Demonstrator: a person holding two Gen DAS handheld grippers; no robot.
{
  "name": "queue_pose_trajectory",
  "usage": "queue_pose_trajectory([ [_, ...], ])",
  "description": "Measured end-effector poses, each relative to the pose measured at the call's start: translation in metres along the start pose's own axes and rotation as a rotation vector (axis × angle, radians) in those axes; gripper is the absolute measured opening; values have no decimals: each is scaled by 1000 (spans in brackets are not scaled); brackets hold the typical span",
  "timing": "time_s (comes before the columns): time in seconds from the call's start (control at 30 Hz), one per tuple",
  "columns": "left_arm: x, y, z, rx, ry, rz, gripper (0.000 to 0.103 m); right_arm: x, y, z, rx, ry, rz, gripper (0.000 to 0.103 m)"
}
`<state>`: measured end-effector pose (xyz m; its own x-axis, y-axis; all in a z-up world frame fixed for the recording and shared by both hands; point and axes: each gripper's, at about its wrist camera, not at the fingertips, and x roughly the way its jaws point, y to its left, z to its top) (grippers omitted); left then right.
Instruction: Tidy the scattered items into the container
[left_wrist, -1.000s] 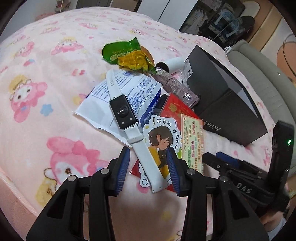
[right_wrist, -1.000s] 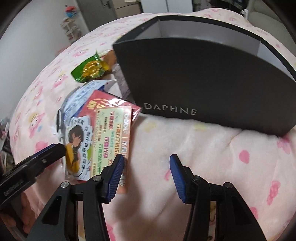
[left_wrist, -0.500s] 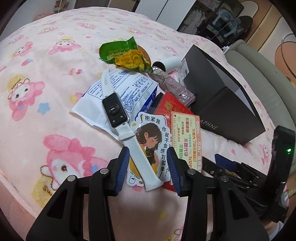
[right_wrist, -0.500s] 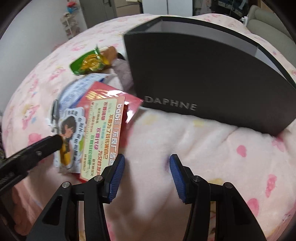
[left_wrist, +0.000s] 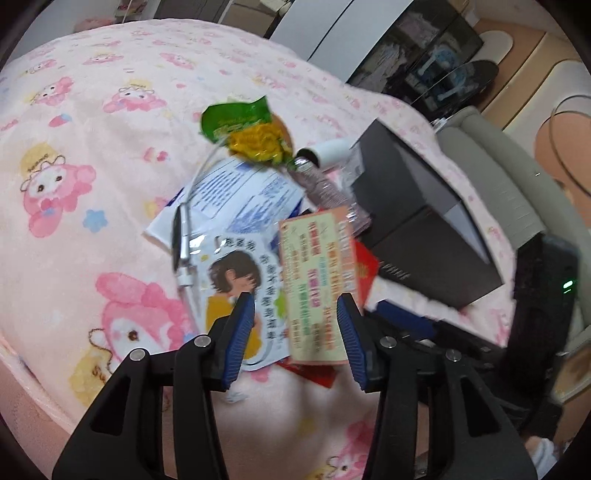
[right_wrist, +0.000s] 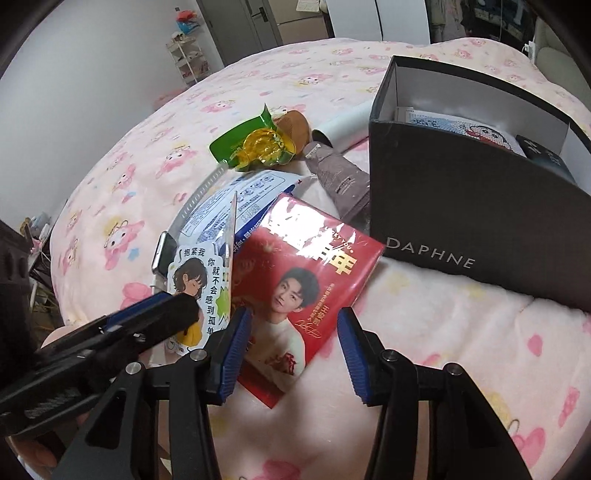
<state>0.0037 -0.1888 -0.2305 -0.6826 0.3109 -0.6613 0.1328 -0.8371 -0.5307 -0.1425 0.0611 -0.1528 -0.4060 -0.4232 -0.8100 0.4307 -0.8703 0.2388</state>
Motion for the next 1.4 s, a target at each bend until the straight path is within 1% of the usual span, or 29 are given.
queue_pose_trajectory([
  [0.1,5,-5,0,19,16,9,47,4,6,-5,-22,12,28,46],
  [0.2,14,-5,-2,23,53,37,47,4,9,-10,-43,16,-7,46],
  [0.33,22,-4,-7,37,87,111,47,5,-6,-18,25,50,-32,46],
  [0.37,22,-4,-7,36,86,113,47,6,-10,-19,39,55,-39,46],
  [0.5,21,-2,-7,25,79,109,48,11,-17,-20,71,65,-12,46],
  [0.67,20,1,-7,12,71,104,48,25,-11,-14,48,72,16,46],
  [0.83,18,7,-5,-22,66,90,49,32,-4,-7,40,54,48,45],
  [0.87,19,7,-5,-22,66,86,49,32,-3,-7,43,53,57,42],
  [0.93,19,5,-6,-15,67,80,49,31,-3,-7,50,51,75,30],
  [0.97,19,5,-6,-11,68,79,50,30,-2,-7,49,48,76,28],
  [1.03,19,5,-6,-14,70,72,51,25,-2,-6,44,38,74,19],
  [1.13,21,4,-7,-6,82,84,51,15,-6,-6,69,16,103,12],
  [1.2,21,-1,-9,21,83,96,51,8,-10,-6,86,4,114,11],
  [1.3,24,-8,-12,66,93,115,51,0,-11,-7,72,-6,93,11],
  [1.4,25,-12,-13,85,99,118,51,-8,-12,-10,71,-10,88,10],
])
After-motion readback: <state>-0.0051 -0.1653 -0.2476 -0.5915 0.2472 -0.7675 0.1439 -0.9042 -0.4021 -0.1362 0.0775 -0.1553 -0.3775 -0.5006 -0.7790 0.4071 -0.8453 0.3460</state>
